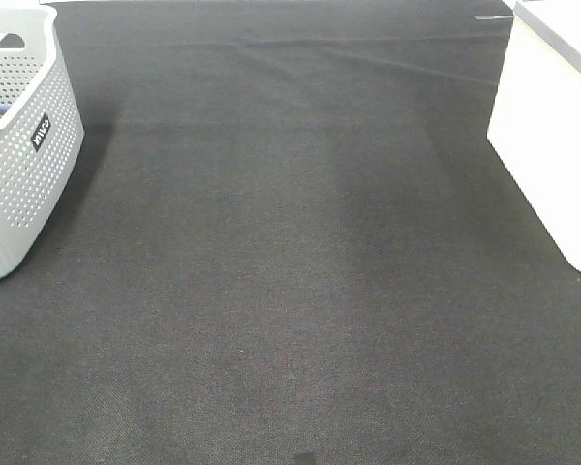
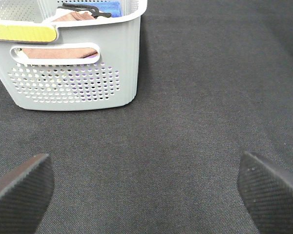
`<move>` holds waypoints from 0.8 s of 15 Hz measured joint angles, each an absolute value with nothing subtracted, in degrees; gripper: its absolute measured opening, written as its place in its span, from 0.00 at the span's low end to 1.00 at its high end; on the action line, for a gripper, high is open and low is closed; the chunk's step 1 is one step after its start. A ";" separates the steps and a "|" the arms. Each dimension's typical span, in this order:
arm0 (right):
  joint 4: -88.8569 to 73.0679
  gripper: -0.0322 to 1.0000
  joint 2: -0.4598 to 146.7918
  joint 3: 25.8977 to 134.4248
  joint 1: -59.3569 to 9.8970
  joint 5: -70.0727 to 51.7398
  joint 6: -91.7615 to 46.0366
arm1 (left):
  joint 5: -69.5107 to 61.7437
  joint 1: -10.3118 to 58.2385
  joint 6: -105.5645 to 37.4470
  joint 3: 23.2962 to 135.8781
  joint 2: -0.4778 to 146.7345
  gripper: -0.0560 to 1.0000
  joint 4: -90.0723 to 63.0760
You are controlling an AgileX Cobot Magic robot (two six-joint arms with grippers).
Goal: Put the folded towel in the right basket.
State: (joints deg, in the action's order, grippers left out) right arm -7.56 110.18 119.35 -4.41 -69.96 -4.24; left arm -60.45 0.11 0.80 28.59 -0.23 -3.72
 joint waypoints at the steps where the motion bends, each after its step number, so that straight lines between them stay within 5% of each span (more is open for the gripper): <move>1: -7.10 0.77 106.57 115.39 -4.41 -69.96 -3.72 | -60.45 0.11 0.80 28.59 -0.23 0.97 -3.72; 12: -4.07 0.77 64.46 56.26 -4.41 -69.79 -3.32 | -60.45 0.11 0.80 28.59 -0.23 0.97 -3.72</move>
State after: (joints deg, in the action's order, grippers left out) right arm -4.07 64.46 56.26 -4.41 -69.79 -3.32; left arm -60.45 0.11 0.80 28.59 -0.23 -3.72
